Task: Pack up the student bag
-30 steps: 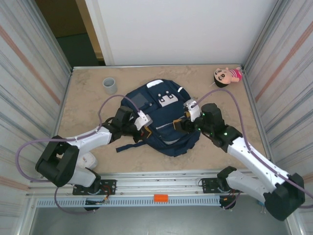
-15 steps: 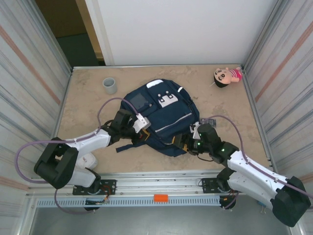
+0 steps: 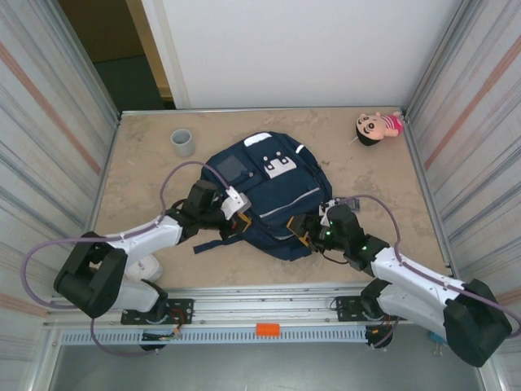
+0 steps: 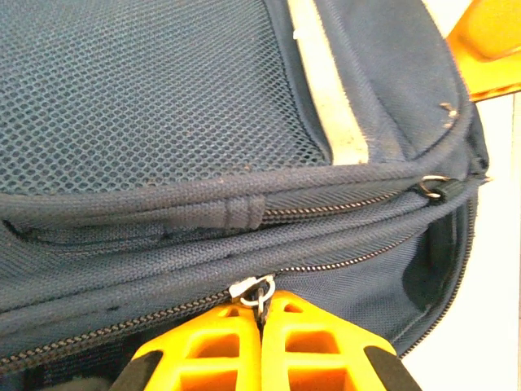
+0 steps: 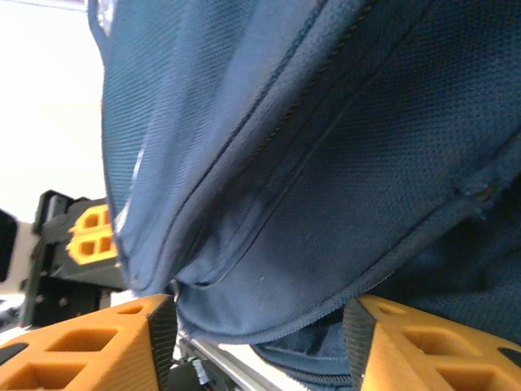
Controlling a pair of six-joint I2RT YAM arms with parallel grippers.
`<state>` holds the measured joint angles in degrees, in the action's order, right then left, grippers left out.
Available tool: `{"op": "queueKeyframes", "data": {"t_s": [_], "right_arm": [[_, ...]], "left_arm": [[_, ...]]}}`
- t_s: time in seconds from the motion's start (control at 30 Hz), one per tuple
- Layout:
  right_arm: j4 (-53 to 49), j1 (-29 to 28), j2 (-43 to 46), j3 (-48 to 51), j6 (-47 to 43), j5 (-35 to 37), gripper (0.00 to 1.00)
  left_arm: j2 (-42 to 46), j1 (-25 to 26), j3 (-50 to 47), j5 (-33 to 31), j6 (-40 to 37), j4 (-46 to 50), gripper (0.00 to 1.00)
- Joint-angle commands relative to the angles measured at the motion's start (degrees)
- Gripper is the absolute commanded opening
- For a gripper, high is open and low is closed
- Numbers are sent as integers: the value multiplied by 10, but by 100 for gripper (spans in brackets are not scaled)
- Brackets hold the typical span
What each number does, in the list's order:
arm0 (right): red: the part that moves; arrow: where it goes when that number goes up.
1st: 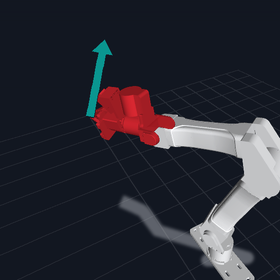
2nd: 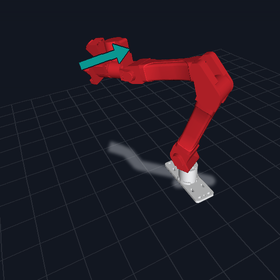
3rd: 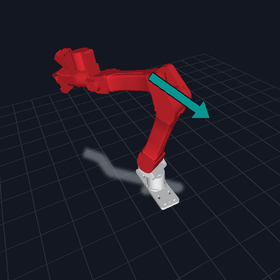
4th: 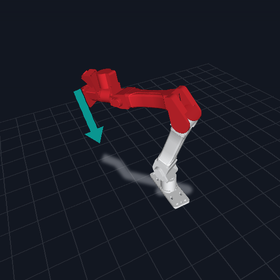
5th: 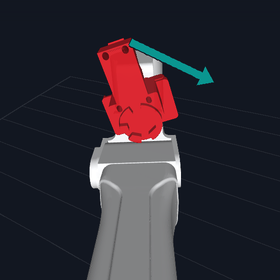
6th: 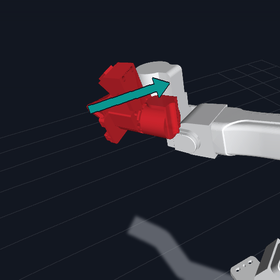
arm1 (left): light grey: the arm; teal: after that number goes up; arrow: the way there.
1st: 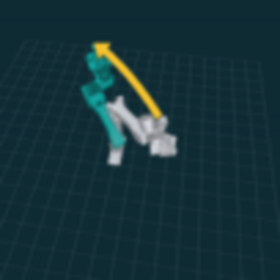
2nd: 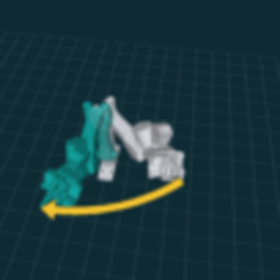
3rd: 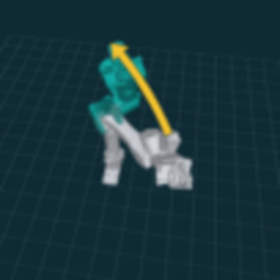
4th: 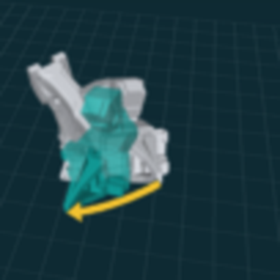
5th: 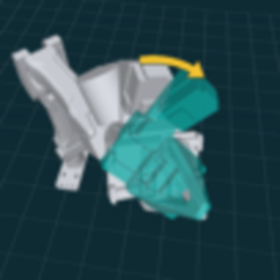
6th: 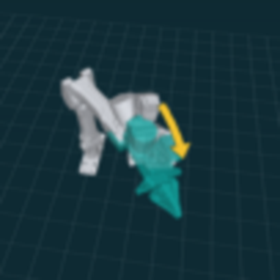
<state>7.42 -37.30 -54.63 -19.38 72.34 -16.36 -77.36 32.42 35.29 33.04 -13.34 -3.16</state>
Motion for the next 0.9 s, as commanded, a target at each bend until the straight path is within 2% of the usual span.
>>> {"op": "queueKeyframes", "data": {"t_s": [0.0, 0.3, 0.43, 0.63, 0.73, 0.87], "right_arm": [[59, 5, -17, -8, 8, 4, 54], [79, 9, -48, -41, -26, 27, 26], [92, 7, -69, -65, -45, 14, 22], [106, 5, -94, -83, -75, 0, 19], [95, 7, -96, -95, -105, -22, 18], [23, 26, -89, -114, -164, -78, 16]], "left_arm": [[26, 13, -7, 54, -1, -22, 0], [30, 37, -10, 58, -5, -13, 0], [22, 57, -18, 65, 15, -46, 0], [-14, 115, 1, 54, 34, -85, 1], [-30, 142, 10, 47, 42, -116, 7], [-32, 157, 15, 25, 42, -118, 21]]}}
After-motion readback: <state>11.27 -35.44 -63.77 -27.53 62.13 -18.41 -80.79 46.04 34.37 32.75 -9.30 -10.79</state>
